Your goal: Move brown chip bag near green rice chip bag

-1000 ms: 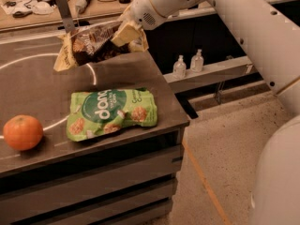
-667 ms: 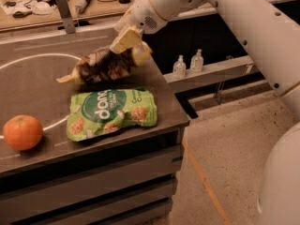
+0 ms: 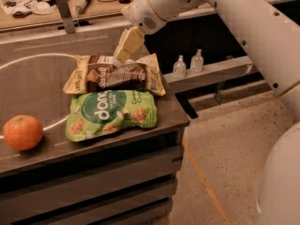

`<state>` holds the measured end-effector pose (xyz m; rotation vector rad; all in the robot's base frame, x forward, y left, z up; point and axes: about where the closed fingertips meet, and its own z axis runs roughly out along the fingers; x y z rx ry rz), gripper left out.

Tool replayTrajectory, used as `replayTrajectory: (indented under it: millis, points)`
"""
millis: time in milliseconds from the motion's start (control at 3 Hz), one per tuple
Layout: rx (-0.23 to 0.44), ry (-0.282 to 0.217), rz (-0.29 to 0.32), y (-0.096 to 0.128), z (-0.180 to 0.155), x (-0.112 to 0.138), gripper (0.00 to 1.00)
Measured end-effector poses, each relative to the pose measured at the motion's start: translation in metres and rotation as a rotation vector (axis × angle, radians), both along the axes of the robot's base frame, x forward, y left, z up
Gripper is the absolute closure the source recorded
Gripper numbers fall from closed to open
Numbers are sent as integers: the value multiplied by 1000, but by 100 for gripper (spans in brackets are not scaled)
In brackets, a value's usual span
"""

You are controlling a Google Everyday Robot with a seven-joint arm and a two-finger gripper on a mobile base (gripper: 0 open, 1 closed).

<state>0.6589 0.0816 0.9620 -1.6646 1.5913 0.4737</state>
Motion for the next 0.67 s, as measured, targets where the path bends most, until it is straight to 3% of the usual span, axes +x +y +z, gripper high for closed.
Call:
replayTrajectory:
  millis: [333, 667]
  points:
    - [10, -11, -51, -23, 12, -4, 0]
    - [10, -11, -51, -23, 12, -4, 0]
